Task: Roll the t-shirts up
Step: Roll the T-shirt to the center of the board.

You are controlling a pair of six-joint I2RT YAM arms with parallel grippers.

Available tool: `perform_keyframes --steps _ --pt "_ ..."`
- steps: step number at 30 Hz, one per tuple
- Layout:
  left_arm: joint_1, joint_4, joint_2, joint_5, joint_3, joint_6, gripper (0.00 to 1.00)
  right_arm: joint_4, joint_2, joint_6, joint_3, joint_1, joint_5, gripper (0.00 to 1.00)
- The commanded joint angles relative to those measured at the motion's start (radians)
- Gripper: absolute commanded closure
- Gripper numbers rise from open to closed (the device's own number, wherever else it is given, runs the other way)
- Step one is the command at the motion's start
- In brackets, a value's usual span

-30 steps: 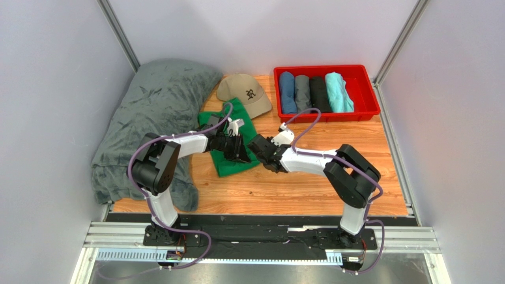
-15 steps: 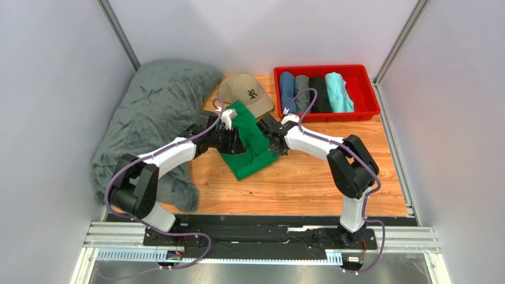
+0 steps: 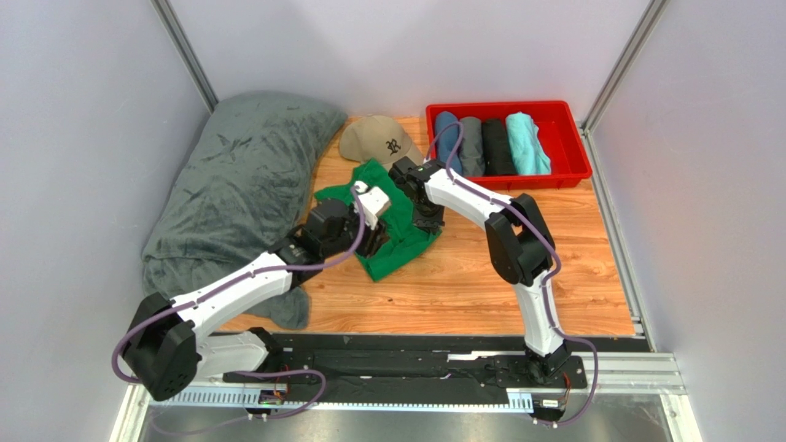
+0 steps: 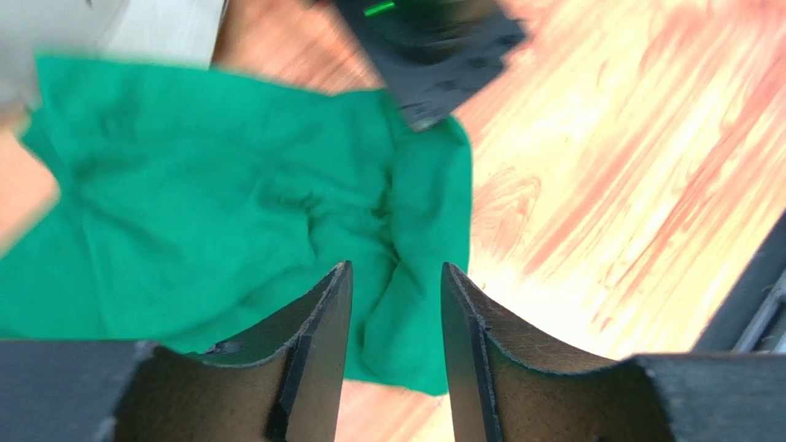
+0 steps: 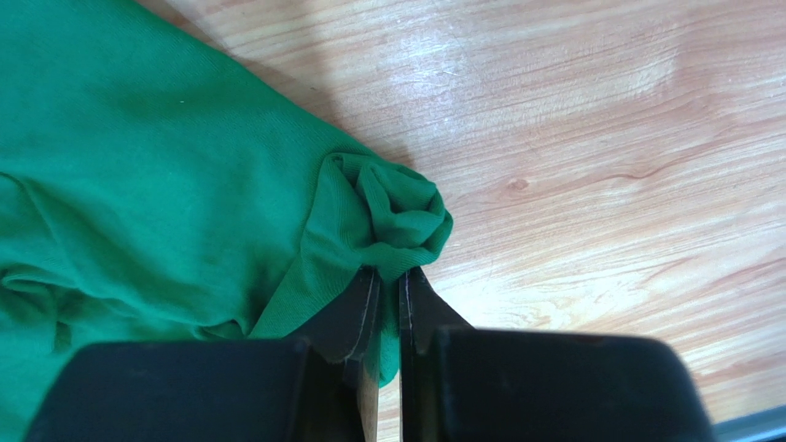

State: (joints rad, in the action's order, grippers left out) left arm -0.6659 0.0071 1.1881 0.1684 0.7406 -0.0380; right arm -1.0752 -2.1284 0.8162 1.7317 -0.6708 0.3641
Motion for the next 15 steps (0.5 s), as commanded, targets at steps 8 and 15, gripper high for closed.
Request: perform_keyframes --steps 8,15 --pt "-0.334 0.06 0.132 -0.316 0.051 0.349 0.33 -0.169 -0.114 -0.029 0.164 0.007 -0.03 1.0" --pt "-0.426 0.087 0.321 -0.446 0.098 0.414 0.23 -0.172 -0.134 -0.029 0.184 0.013 -0.039 1.0"
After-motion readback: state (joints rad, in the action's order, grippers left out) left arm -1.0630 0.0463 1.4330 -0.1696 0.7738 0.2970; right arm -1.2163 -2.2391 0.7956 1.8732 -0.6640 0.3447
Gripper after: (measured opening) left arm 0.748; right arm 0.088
